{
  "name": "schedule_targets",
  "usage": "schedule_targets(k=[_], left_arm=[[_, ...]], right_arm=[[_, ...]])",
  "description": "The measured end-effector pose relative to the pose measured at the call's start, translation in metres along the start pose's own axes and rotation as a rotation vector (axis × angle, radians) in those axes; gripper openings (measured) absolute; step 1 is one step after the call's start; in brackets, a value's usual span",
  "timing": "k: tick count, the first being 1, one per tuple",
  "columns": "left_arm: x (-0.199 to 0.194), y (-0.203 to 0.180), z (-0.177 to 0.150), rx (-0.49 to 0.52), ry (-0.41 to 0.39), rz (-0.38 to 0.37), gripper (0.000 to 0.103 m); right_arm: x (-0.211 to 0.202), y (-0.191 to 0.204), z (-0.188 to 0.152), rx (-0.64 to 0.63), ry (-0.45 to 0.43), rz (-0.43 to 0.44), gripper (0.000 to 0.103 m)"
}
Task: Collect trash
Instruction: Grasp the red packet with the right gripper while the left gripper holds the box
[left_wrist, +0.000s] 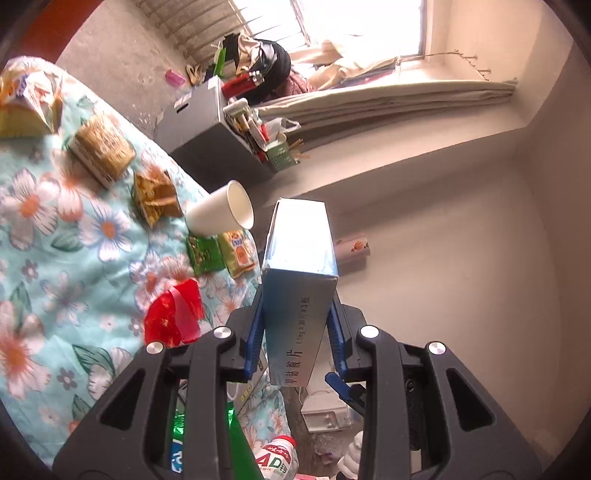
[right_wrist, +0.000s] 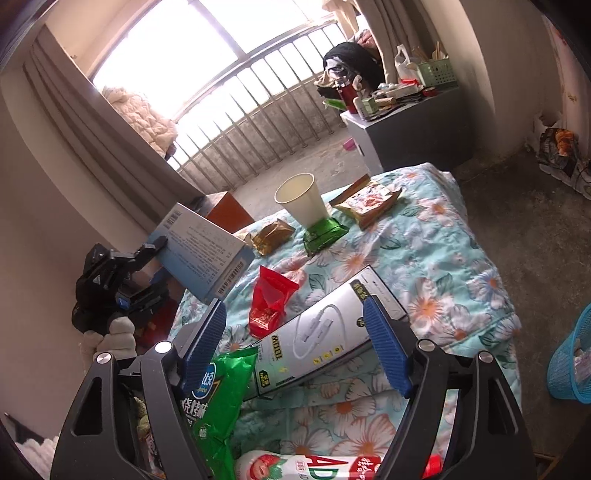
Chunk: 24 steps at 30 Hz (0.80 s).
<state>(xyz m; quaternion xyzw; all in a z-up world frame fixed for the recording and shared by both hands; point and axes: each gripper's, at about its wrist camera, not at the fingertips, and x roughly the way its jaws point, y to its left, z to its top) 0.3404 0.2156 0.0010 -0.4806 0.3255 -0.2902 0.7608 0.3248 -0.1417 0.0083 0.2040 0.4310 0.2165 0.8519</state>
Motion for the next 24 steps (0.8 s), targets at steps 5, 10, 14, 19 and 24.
schedule_targets(k=[5, 10, 14, 19, 24], left_arm=[[-0.053, 0.005, 0.009, 0.022, -0.067, 0.031, 0.029], [-0.087, 0.022, 0.009, 0.004, -0.1, 0.061, 0.029], [-0.102, 0.034, 0.01, -0.004, -0.107, 0.076, 0.029], [-0.106, 0.044, 0.011, -0.014, -0.111, 0.091, 0.029], [-0.108, 0.047, 0.011, -0.023, -0.114, 0.088, 0.029]], right_arm=[[0.084, 0.015, 0.029, -0.039, 0.169, -0.015, 0.064], [0.152, 0.03, 0.035, -0.168, 0.293, -0.102, 0.059], [0.184, 0.044, 0.037, -0.295, 0.317, -0.144, 0.055], [0.211, 0.053, 0.035, -0.396, 0.381, -0.176, 0.046], [0.216, 0.061, 0.029, -0.452, 0.402, -0.155, 0.021]])
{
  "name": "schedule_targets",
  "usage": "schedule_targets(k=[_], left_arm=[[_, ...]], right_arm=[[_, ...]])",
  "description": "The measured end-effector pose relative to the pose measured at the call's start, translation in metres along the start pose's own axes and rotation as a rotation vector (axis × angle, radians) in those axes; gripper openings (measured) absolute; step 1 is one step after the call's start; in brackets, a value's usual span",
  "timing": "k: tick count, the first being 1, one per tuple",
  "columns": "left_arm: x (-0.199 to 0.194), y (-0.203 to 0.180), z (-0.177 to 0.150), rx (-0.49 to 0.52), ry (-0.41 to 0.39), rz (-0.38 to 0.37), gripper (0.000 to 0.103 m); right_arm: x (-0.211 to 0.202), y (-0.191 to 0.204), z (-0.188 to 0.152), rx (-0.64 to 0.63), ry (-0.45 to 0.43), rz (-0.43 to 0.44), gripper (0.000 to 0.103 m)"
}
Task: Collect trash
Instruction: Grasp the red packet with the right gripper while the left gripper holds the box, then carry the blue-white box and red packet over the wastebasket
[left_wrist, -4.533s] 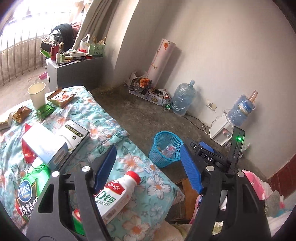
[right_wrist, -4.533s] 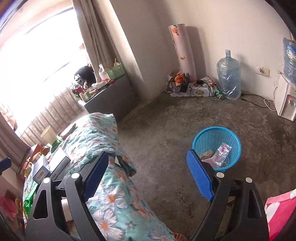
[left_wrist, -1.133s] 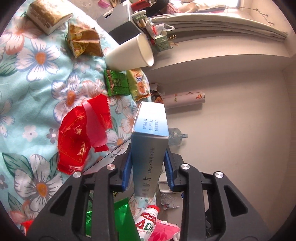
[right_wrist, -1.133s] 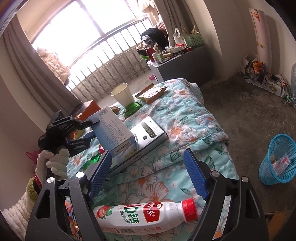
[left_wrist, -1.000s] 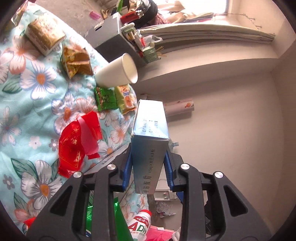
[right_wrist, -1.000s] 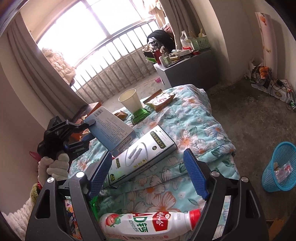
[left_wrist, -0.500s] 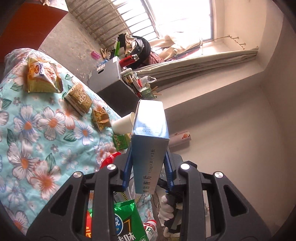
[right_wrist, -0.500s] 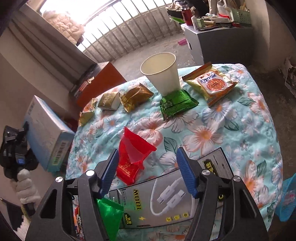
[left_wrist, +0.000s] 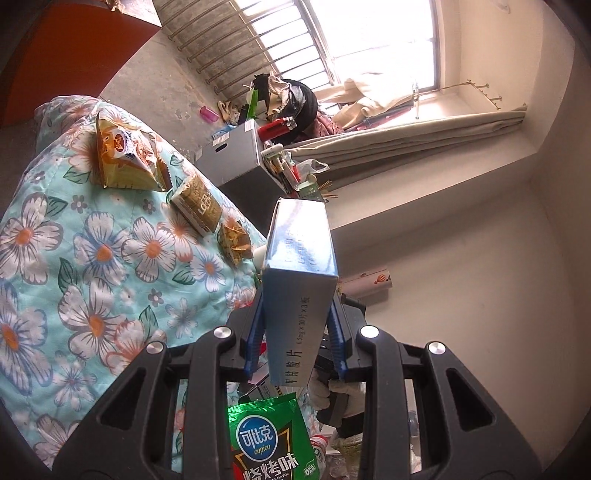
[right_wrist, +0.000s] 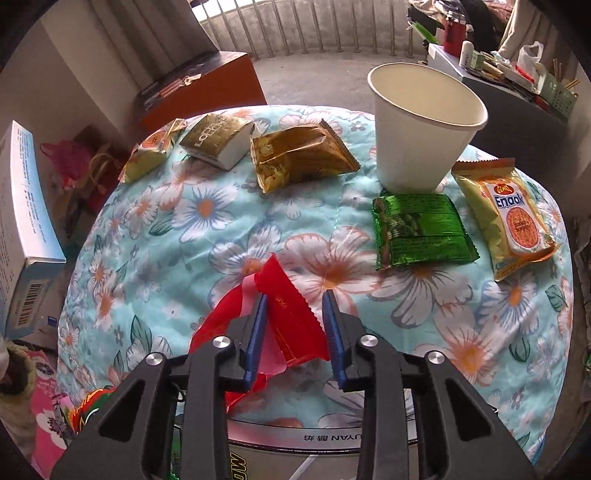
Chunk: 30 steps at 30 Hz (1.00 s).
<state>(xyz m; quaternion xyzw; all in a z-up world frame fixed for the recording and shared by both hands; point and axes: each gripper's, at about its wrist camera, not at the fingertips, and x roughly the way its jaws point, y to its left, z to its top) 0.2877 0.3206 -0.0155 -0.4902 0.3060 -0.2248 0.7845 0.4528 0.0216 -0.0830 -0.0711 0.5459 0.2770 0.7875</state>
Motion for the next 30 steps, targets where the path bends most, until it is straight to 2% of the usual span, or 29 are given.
schedule_targets(k=[3, 5, 11, 16, 22, 30], left_arm=[[0.001, 0.0, 0.0, 0.003, -0.001, 0.002, 0.029], [0.001, -0.001, -0.001, 0.005, -0.001, -0.001, 0.029], [-0.001, -0.018, -0.007, 0.034, -0.007, -0.02, 0.029], [0.001, -0.043, -0.017, 0.077, 0.012, -0.045, 0.029], [0.01, -0.08, -0.037, 0.145, 0.063, -0.08, 0.029], [0.054, -0.139, -0.079, 0.266, 0.198, -0.108, 0.029]], right_arm=[[-0.009, 0.006, -0.005, -0.023, -0.029, -0.005, 0.009], [-0.02, 0.007, -0.008, -0.022, -0.066, -0.032, 0.007], [-0.065, 0.002, -0.017, 0.037, -0.213, -0.107, 0.006], [-0.118, -0.014, -0.045, 0.119, -0.347, -0.122, 0.006], [-0.184, -0.047, -0.113, 0.291, -0.489, -0.131, 0.006], [-0.245, -0.098, -0.237, 0.536, -0.621, -0.182, 0.006]])
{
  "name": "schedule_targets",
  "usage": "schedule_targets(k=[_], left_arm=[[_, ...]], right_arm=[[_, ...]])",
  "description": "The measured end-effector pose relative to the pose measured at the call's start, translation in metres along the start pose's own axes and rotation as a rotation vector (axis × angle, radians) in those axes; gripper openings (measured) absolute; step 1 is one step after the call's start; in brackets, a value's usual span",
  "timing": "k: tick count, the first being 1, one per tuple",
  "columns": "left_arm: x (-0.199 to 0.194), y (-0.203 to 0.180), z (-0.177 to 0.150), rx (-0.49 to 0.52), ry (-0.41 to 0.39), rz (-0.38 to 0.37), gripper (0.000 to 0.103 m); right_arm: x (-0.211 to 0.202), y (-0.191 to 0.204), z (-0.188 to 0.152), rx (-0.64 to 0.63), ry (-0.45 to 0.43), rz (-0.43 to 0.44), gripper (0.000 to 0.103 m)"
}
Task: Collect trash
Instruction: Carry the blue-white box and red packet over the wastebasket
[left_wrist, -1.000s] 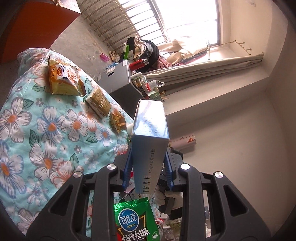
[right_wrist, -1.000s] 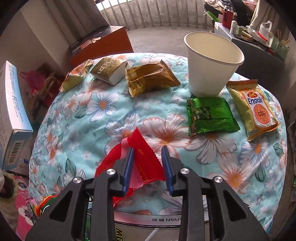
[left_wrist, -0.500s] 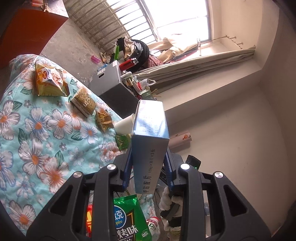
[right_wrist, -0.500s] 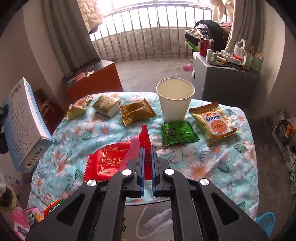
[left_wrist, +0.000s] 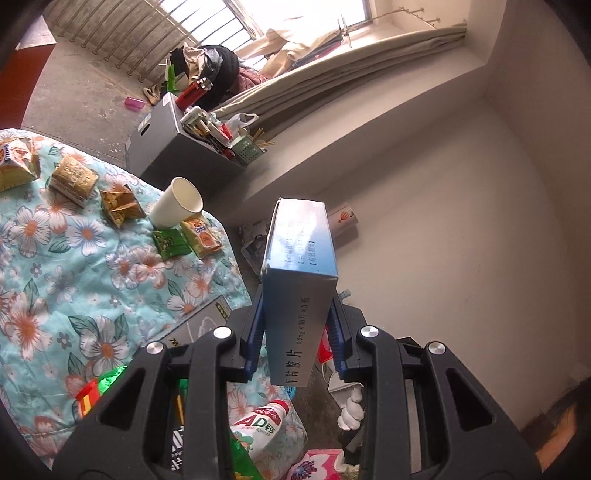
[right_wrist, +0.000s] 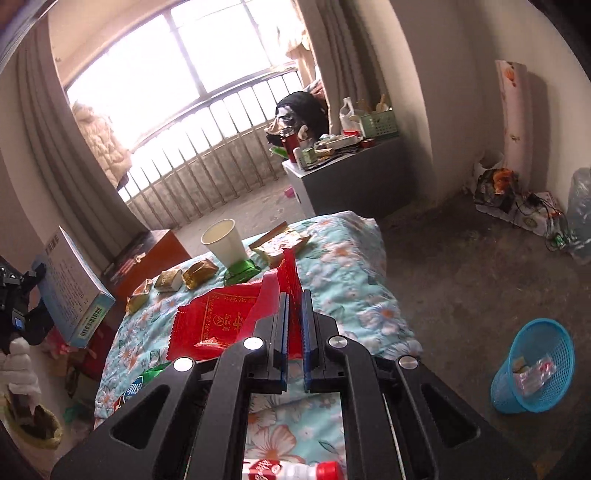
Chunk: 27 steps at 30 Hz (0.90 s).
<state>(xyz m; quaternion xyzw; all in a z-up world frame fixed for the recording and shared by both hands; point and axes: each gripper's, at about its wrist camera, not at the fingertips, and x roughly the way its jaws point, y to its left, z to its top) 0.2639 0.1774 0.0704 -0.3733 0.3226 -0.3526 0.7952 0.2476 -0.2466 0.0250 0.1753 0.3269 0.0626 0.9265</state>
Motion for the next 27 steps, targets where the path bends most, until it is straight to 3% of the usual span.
schedule_targets(k=[15, 21, 27], left_arm=[[0.189, -0.117, -0.068, 0.134, 0.312, -0.054, 0.029], [0.291, -0.146, -0.114, 0.193, 0.452, -0.02, 0.029], [0.4, -0.163, -0.18, 0.284, 0.592, 0.051, 0.029]], right_arm=[[-0.096, -0.177, -0.04, 0.278, -0.131, -0.156, 0.006], [-0.116, -0.264, -0.064, 0.381, -0.135, -0.295, 0.006], [-0.11, -0.351, -0.091, 0.487, -0.072, -0.418, 0.006]])
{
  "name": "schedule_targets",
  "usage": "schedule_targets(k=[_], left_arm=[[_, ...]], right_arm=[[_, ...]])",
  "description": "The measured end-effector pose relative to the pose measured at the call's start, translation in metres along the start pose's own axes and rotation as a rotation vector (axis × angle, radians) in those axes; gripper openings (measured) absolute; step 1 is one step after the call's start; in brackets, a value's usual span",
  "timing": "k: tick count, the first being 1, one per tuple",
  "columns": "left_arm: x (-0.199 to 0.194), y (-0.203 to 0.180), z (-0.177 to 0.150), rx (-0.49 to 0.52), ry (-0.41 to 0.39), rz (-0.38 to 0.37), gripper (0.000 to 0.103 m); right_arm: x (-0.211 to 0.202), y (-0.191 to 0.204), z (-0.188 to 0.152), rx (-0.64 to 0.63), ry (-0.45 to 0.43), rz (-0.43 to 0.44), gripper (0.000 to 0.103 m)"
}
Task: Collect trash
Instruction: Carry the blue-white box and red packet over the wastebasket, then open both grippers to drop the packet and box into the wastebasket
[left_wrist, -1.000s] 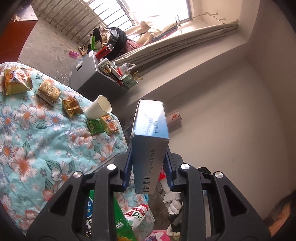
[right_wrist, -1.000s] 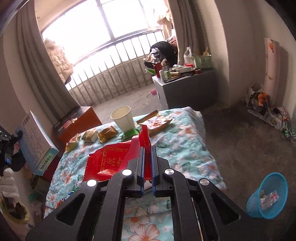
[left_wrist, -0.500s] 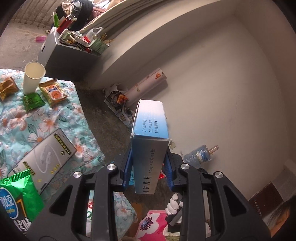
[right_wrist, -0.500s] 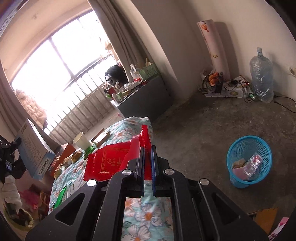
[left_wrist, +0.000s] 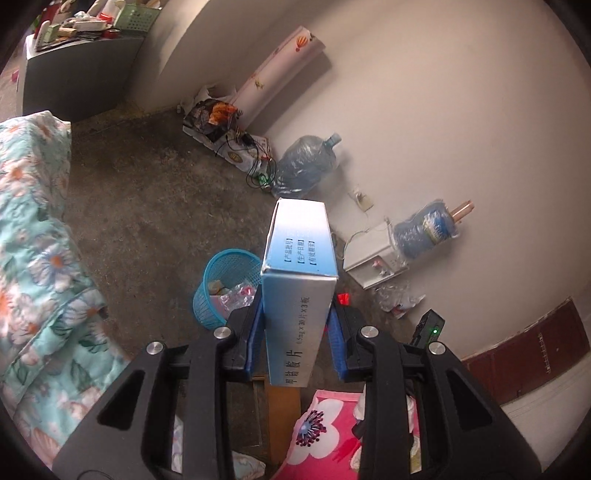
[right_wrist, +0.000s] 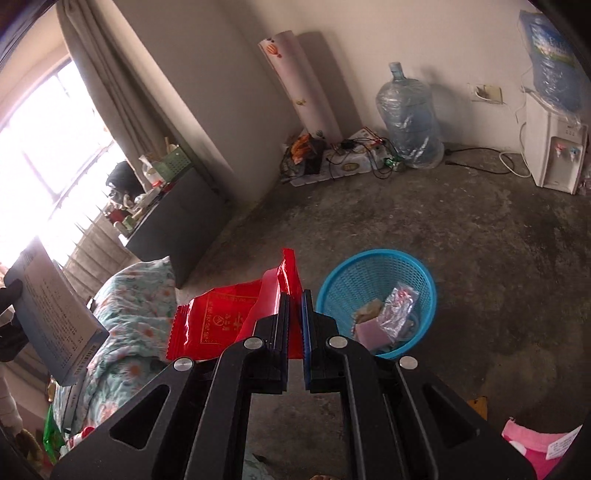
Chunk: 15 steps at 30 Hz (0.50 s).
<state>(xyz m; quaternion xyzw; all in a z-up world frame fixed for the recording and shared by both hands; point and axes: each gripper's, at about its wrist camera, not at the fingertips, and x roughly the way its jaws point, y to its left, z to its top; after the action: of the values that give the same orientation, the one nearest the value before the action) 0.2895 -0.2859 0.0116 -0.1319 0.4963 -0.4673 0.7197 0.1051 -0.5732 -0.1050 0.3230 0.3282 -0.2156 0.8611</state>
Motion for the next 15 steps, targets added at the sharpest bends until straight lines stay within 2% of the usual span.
schedule_targets(k=[5, 10, 11, 13, 14, 15], left_arm=[[0.107, -0.015, 0.001, 0.065, 0.137, 0.07, 0.029], [0.2, -0.015, 0.01, 0.075, 0.177, 0.147, 0.029], [0.215, -0.011, 0.011, 0.061, 0.168, 0.168, 0.03], [0.244, -0.002, 0.015, 0.022, 0.169, 0.203, 0.048], [0.255, 0.002, 0.016, 0.017, 0.171, 0.233, 0.064], [0.264, 0.004, 0.016, 0.015, 0.166, 0.262, 0.066]], right_arm=[[0.046, -0.043, 0.004, 0.073, 0.056, -0.083, 0.006], [0.095, -0.067, 0.014, 0.118, 0.108, -0.144, 0.007], [0.107, -0.072, 0.019, 0.127, 0.117, -0.156, 0.011], [0.131, -0.082, 0.026, 0.157, 0.135, -0.18, 0.02], [0.142, -0.086, 0.028, 0.172, 0.155, -0.201, 0.037], [0.153, -0.09, 0.03, 0.184, 0.175, -0.226, 0.044]])
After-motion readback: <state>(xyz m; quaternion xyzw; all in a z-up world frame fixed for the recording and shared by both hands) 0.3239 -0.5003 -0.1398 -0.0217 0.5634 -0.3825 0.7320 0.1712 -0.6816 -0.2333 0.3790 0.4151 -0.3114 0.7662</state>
